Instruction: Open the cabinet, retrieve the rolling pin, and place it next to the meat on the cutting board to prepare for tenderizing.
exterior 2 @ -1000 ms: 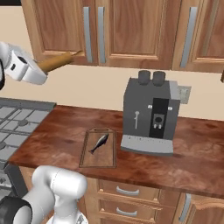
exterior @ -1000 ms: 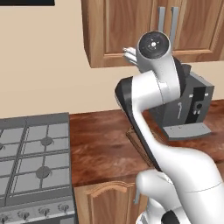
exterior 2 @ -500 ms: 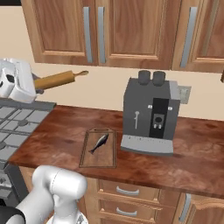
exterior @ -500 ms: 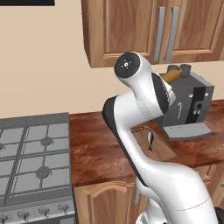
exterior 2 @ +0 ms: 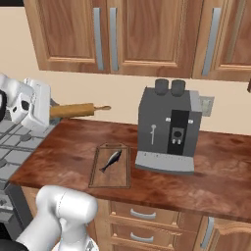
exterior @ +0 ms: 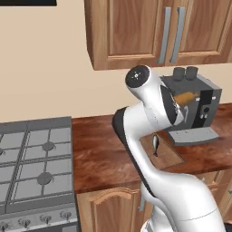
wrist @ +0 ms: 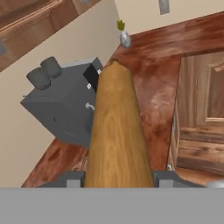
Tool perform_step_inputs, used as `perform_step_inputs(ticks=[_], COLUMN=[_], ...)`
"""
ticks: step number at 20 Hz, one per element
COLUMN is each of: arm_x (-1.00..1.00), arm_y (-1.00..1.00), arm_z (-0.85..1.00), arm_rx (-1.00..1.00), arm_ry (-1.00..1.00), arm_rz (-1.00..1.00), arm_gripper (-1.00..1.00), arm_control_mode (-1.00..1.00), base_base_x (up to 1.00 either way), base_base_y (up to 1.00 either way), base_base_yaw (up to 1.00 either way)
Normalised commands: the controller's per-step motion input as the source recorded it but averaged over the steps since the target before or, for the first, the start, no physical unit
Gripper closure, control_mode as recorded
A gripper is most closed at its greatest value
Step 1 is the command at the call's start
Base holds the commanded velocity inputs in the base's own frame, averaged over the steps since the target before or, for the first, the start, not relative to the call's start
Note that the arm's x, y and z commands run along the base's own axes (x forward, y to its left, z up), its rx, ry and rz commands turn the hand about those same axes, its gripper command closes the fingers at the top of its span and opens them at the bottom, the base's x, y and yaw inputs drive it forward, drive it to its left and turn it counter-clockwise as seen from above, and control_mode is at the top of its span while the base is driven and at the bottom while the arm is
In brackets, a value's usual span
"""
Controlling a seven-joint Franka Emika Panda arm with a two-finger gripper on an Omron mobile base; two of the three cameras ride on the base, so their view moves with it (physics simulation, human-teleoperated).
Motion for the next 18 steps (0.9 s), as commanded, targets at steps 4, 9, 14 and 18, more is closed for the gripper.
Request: perform_step_inputs(ticks=[4, 9, 14, 18], arm_x=[0.09, 0.01, 0.07, 0.05], arm_y=[-0.17, -0.2, -0.24, -0.12], arm_z=[-0.62, -0.49, -0.4, -0.48], arm_rx=[0.0, 0.02, 0.05, 0.01], arm_ry=[0.01, 0.01, 0.03, 0.03], arm_rz=[-0.02, -0.01, 0.0, 0.0], arm_gripper=[1.0, 1.0, 1.0, 1.0], arm_control_mode=[-1.0, -1.0, -1.0, -1.0], base_base_x=[0.0, 0.0, 0.0, 0.0], base_base_y=[0.0, 0.0, 0.0, 0.0], base_base_yaw=[0.0, 0.0, 0.0, 0.0])
